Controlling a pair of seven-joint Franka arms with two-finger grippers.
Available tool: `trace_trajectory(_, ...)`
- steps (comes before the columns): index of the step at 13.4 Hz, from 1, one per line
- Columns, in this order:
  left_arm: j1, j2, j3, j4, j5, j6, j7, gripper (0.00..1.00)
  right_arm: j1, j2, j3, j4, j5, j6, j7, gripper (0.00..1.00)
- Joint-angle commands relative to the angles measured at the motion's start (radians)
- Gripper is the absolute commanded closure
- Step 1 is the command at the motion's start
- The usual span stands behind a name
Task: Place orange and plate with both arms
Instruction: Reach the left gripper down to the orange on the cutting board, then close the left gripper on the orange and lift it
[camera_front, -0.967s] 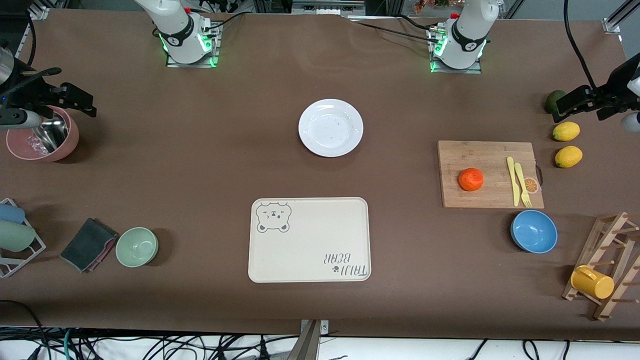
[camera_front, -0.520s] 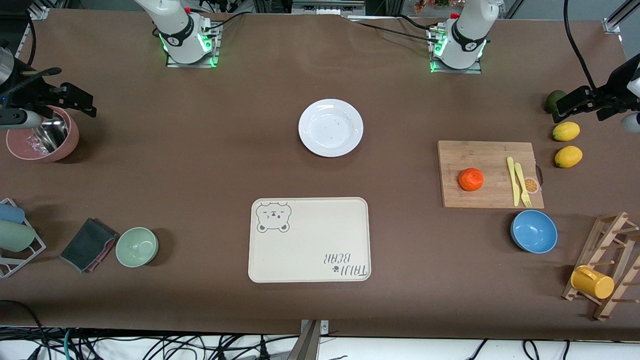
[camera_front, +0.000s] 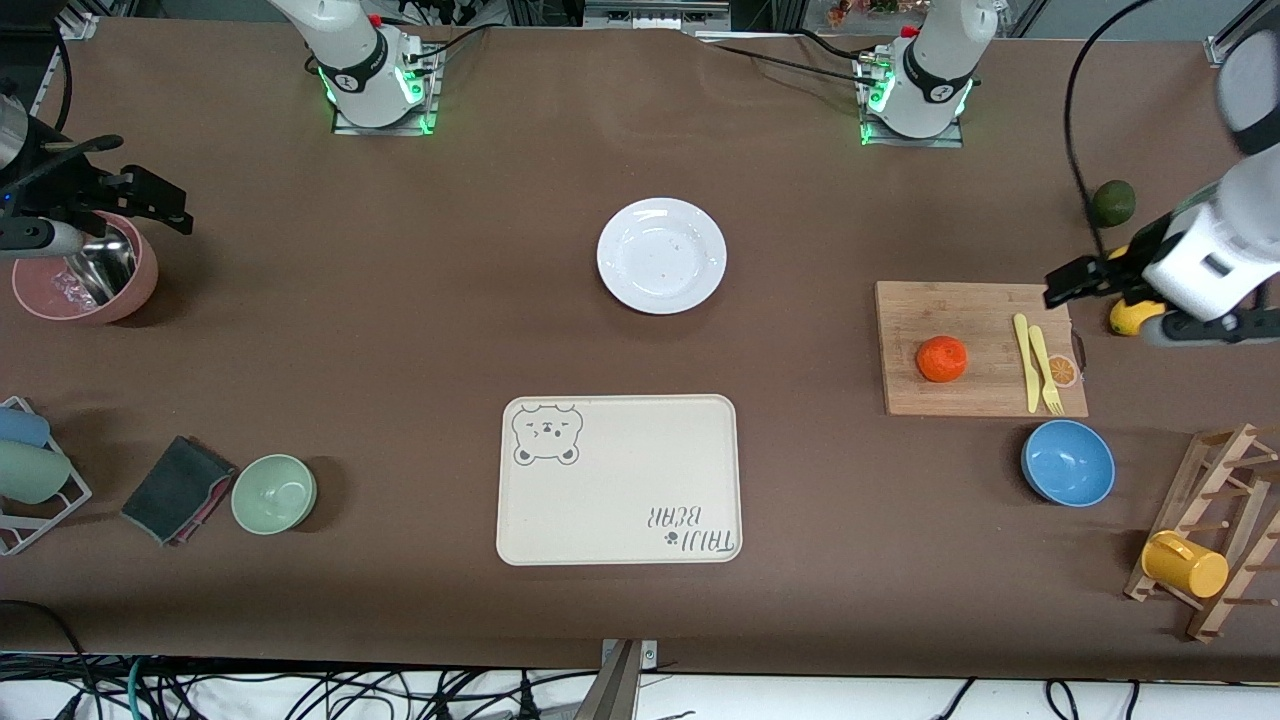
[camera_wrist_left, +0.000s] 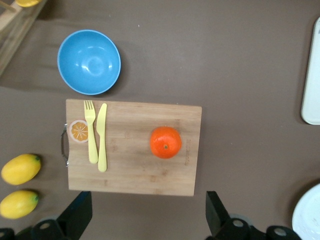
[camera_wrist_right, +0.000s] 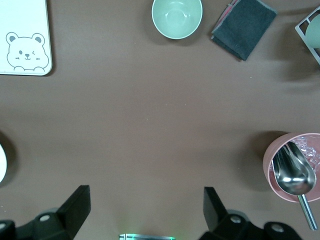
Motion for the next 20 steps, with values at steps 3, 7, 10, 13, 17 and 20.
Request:
trace_trajectory(3, -0.002, 0.033, 0.001, -0.149, 0.019, 0.076, 0.008, 0.00, -0.008, -0.008, 0.005, -0.002, 0.001, -0.007, -0.009, 0.00)
trace_trajectory(7, -0.002, 0.138, 0.001, -0.196, 0.011, 0.256, -0.001, 0.00, -0.008, -0.008, 0.007, -0.003, 0.002, -0.009, -0.010, 0.00)
trace_trajectory(10, -0.005, 0.169, 0.000, -0.296, -0.064, 0.414, -0.005, 0.00, -0.008, -0.008, 0.005, -0.003, 0.002, -0.009, -0.010, 0.00)
trace_trajectory(13, -0.019, 0.214, 0.001, -0.307, -0.081, 0.455, -0.005, 0.00, -0.008, -0.008, 0.005, -0.003, 0.001, -0.009, -0.010, 0.00)
trace_trajectory(17, -0.032, 0.232, 0.001, -0.420, -0.083, 0.632, -0.005, 0.00, -0.008, -0.009, 0.005, -0.003, 0.002, -0.009, -0.010, 0.00)
trace_trajectory(20, -0.036, 0.260, 0.001, -0.419, -0.081, 0.651, -0.004, 0.00, -0.008, -0.008, 0.005, -0.003, 0.001, -0.009, -0.010, 0.00)
